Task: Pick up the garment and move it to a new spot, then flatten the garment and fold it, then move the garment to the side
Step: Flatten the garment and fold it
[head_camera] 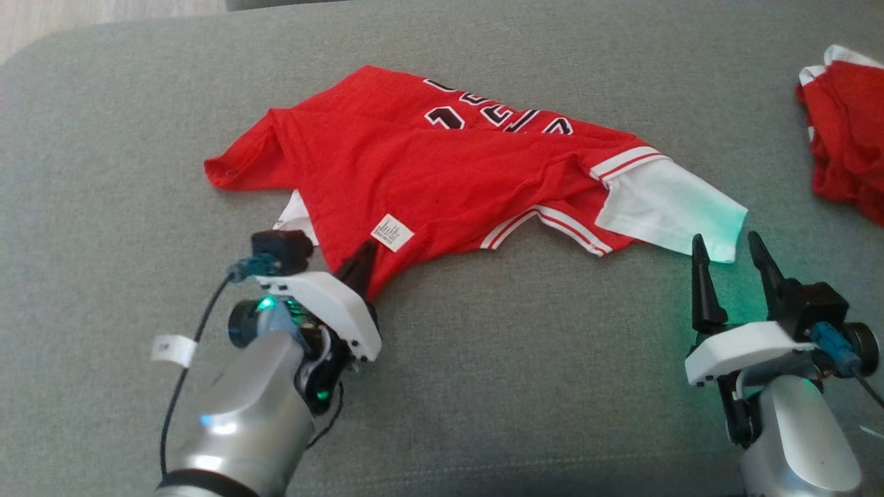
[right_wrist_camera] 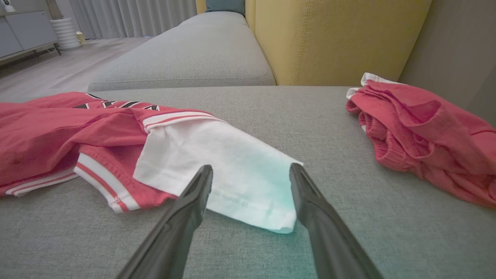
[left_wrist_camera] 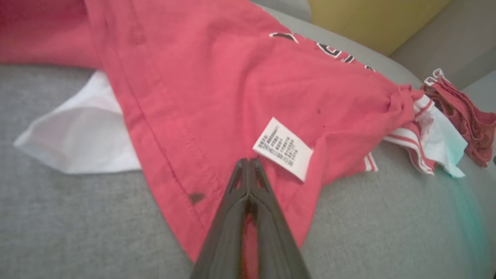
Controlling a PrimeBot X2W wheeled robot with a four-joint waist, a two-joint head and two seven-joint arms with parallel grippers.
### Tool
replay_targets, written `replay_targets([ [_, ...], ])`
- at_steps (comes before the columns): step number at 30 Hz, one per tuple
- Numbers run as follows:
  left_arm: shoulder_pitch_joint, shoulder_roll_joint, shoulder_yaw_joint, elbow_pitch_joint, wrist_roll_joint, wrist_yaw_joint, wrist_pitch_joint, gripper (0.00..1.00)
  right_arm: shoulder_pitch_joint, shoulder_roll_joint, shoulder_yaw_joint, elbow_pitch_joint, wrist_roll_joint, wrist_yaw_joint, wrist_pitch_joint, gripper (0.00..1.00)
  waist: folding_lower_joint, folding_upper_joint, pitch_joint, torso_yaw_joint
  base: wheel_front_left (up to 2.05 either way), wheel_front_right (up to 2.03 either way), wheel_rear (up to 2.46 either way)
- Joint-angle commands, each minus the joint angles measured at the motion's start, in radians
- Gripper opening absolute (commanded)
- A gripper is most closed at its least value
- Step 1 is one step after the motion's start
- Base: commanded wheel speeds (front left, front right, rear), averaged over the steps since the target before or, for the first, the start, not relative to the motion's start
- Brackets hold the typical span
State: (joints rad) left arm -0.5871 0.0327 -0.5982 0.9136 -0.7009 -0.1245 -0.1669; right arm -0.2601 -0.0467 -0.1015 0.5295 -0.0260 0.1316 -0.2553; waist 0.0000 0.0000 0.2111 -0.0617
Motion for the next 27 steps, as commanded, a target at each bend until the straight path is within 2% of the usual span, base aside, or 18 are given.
replay_targets([
  [1, -0.028, 0.018, 0.009, -0.026, -0.011, -0.006, 0.003, 0.0, -0.025, -0.004, 0.019, -0.024, 0.007, -0.001, -0.006, 1.0, 0.0, 0.0, -0.002, 0.005, 0.0, 0.0, 0.0],
  [9, 0.039, 0.018, -0.141, -0.049, -0.055, -0.006, -0.003, 0.0, -0.018, -0.004, 0.03, -0.008, 0.023, -0.001, -0.006, 1.0, 0.0, 0.0, -0.034, 0.039, 0.0, 0.0, 0.0],
  [16, 0.085, 0.018, -0.16, -0.034, -0.073, 0.006, -0.053, 0.0, -0.008, -0.004, 0.03, -0.004, 0.023, -0.001, -0.006, 1.0, 0.0, 0.0, -0.07, 0.048, 0.0, 0.0, 0.0],
  [17, 0.089, 0.019, -0.155, -0.031, -0.064, 0.021, -0.068, 0.28, -0.006, -0.004, 0.027, -0.007, 0.021, -0.001, -0.006, 1.0, 0.0, 0.0, -0.074, 0.049, 0.0, 0.0, 0.0],
  [18, 0.094, 0.02, -0.145, -0.031, -0.059, 0.035, -0.078, 0.89, -0.004, -0.004, 0.024, -0.009, 0.021, -0.001, -0.006, 1.0, 0.0, 0.0, -0.078, 0.05, 0.0, 0.0, 0.0],
  [19, 0.101, 0.021, -0.129, -0.034, -0.057, 0.05, -0.086, 1.0, -0.002, -0.004, 0.021, -0.013, 0.02, -0.001, -0.006, 1.0, 0.0, 0.0, -0.082, 0.051, 0.0, 0.0, 0.0],
  [22, 0.117, 0.032, -0.058, -0.086, -0.032, 0.1, -0.094, 1.0, 0.005, -0.004, 0.012, -0.024, 0.018, -0.001, -0.006, 1.0, 0.0, 0.0, -0.09, 0.056, 0.0, 0.0, 0.0],
  [27, 0.21, 0.057, 0.114, -0.281, 0.111, 0.209, -0.094, 1.0, 0.015, -0.004, -0.02, -0.062, 0.005, -0.001, -0.006, 1.0, 0.0, 0.0, -0.106, 0.062, 0.0, 0.0, 0.0],
])
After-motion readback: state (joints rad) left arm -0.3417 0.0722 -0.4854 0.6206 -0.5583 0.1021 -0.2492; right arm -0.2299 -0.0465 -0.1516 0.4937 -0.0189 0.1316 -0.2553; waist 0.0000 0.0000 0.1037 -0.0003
